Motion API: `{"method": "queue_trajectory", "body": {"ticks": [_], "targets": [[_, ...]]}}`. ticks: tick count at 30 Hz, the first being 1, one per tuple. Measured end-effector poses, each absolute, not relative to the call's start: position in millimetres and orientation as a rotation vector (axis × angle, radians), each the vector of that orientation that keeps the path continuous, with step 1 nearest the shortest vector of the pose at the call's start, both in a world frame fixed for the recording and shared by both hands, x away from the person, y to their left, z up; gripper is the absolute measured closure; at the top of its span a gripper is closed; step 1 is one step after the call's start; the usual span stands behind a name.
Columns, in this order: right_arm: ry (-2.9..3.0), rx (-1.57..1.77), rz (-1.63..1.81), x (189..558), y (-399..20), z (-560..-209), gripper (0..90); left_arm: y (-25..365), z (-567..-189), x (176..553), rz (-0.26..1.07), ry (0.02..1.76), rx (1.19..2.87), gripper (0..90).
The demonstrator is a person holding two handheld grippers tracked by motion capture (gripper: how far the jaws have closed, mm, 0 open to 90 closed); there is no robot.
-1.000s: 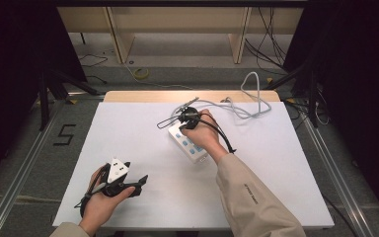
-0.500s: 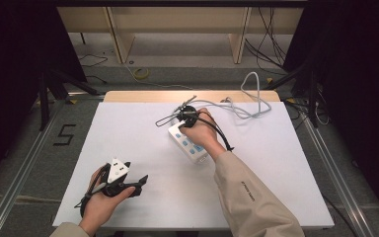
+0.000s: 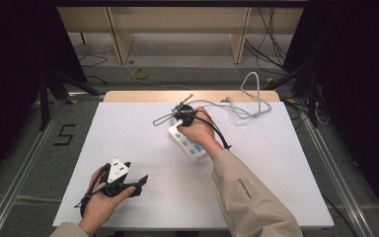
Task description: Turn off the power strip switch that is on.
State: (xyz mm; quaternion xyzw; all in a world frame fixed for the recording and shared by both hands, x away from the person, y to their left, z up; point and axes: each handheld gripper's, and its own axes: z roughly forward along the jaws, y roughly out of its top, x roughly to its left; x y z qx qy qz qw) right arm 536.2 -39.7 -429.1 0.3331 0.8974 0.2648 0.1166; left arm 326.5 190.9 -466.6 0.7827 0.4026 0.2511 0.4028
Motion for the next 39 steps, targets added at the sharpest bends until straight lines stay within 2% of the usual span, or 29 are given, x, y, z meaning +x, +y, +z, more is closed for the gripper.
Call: {"method": "queue_trajectory", "body": {"ticks": [39], "targets": [[2.729, 1.002, 0.624, 545, -24, -437, 90.0, 190, -467, 327, 0.625, 1.016, 1.977, 23.8]]}}
